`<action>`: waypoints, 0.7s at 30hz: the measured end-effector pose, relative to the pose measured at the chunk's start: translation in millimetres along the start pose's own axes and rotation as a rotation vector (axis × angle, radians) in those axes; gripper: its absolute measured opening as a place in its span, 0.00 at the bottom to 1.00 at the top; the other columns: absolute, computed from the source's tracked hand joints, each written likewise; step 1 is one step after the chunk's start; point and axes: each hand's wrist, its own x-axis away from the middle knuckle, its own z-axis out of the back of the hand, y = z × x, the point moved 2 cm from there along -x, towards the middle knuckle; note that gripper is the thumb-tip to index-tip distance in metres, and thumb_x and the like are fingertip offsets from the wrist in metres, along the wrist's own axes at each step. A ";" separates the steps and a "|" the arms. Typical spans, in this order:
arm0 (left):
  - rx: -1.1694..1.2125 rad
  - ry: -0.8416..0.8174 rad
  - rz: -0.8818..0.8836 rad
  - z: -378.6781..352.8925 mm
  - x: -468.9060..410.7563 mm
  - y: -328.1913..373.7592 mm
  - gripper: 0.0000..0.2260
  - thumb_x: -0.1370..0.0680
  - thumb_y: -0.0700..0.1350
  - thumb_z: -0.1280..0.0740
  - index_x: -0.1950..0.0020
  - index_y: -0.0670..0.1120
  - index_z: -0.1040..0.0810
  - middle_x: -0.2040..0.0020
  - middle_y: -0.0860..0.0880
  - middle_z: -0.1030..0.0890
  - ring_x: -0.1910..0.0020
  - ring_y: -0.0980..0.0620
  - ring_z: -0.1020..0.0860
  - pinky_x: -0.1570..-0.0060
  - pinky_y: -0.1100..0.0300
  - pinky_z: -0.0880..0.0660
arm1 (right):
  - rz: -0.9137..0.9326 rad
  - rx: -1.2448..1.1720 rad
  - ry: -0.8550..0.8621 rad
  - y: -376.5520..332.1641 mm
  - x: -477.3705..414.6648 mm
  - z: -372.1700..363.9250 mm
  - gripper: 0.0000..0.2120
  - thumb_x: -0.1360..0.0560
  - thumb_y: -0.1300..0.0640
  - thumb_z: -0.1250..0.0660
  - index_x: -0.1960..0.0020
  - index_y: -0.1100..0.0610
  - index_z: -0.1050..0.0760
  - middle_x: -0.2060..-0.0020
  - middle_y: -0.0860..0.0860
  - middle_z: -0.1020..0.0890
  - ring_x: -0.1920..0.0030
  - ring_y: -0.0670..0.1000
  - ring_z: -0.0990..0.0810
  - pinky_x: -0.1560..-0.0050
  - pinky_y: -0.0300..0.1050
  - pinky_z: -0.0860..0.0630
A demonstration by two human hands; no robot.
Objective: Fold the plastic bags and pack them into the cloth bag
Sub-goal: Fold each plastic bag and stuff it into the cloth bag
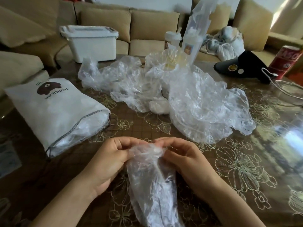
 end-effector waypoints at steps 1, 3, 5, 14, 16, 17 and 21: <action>-0.034 -0.011 -0.018 -0.1 -0.6 -0.4 0.07 0.37 0.38 0.32 0.65 0.45 0.15 0.59 0.45 0.15 0.59 0.55 0.17 0.63 0.68 0.23 | 0.025 0.055 0.023 1.7 -0.4 0.4 0.12 0.28 0.68 0.34 0.64 0.55 0.17 0.55 0.49 0.17 0.54 0.50 0.18 0.55 0.39 0.22; -0.073 -0.037 -0.041 -0.4 -1.5 0.5 0.07 0.35 0.36 0.32 0.65 0.45 0.15 0.55 0.46 0.15 0.53 0.54 0.17 0.58 0.66 0.22 | 0.099 0.211 0.095 5.3 -1.9 3.0 0.19 0.27 0.74 0.38 0.66 0.56 0.17 0.53 0.52 0.19 0.52 0.49 0.19 0.55 0.38 0.22; -0.146 -0.030 -0.066 1.5 -2.9 1.6 0.13 0.30 0.29 0.34 0.65 0.45 0.15 0.54 0.48 0.15 0.51 0.55 0.18 0.57 0.66 0.21 | 0.215 0.475 0.196 7.5 -4.6 8.1 0.21 0.27 0.76 0.39 0.67 0.54 0.18 0.54 0.50 0.19 0.55 0.44 0.20 0.56 0.36 0.24; -1.142 -0.018 -0.559 24.4 -8.9 -4.7 0.10 0.27 0.43 0.35 0.51 0.54 0.17 0.40 0.59 0.26 0.37 0.65 0.37 0.42 0.81 0.45 | 0.449 1.018 0.065 5.2 9.3 8.6 0.17 0.28 0.68 0.39 0.54 0.48 0.20 0.51 0.41 0.23 0.48 0.42 0.25 0.47 0.34 0.28; -1.063 -0.044 -0.509 29.3 -9.3 -2.2 0.15 0.30 0.53 0.43 0.50 0.57 0.19 0.39 0.61 0.28 0.36 0.68 0.39 0.43 0.80 0.47 | 0.447 1.038 -0.036 5.8 23.9 8.1 0.17 0.29 0.66 0.38 0.51 0.46 0.21 0.51 0.39 0.24 0.47 0.41 0.26 0.47 0.33 0.30; -1.015 -0.016 -0.509 31.4 -8.8 -1.1 0.16 0.30 0.54 0.45 0.52 0.58 0.19 0.39 0.62 0.28 0.36 0.70 0.39 0.43 0.81 0.47 | 0.475 1.073 -0.058 8.3 30.1 6.8 0.16 0.29 0.64 0.38 0.50 0.46 0.21 0.51 0.39 0.24 0.47 0.41 0.26 0.47 0.32 0.30; -1.012 0.087 -0.662 21.4 -5.6 0.7 0.12 0.27 0.57 0.38 0.63 0.55 0.19 0.48 0.58 0.21 0.42 0.61 0.29 0.42 0.73 0.38 | 0.586 1.244 -0.043 21.2 44.3 -0.1 0.12 0.28 0.55 0.38 0.47 0.47 0.22 0.49 0.46 0.23 0.52 0.48 0.25 0.54 0.42 0.24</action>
